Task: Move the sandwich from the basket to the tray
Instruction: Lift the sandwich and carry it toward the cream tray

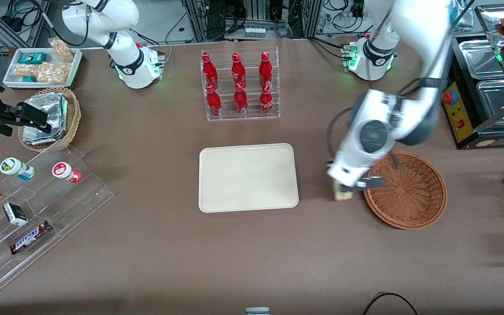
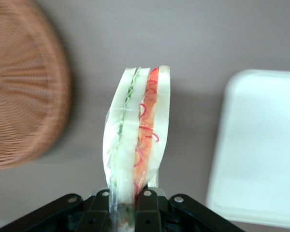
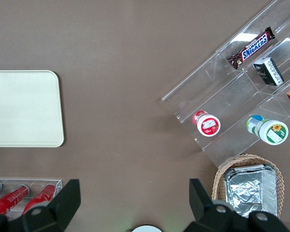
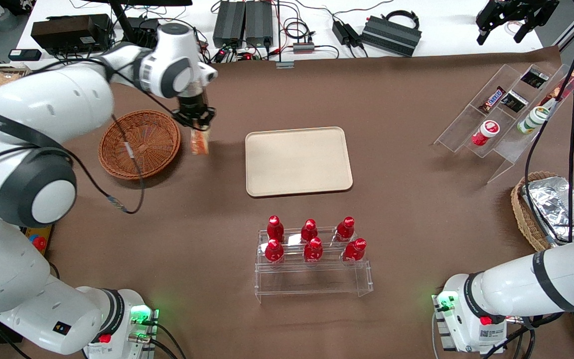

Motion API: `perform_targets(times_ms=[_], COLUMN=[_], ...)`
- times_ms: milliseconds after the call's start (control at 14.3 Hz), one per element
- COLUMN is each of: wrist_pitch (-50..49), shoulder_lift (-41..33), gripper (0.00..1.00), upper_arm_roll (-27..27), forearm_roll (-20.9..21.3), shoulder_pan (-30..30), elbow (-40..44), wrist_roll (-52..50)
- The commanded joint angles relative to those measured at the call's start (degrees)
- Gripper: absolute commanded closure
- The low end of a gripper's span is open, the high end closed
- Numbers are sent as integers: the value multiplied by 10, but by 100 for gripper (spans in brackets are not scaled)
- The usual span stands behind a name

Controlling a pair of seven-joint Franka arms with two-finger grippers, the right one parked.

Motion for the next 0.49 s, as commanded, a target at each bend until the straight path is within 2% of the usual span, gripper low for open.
perform_targets(times_ms=[0, 140, 419], wrist_pitch=[46, 114, 124], shoulder_lift=[62, 98, 184], gripper=[94, 94, 94], upper_arm_roll=[11, 12, 13], forearm_roll=[-61, -65, -64], shoulder_pan=[-80, -136, -194], elbow=[52, 70, 159], wrist_roll=[-1, -66, -140])
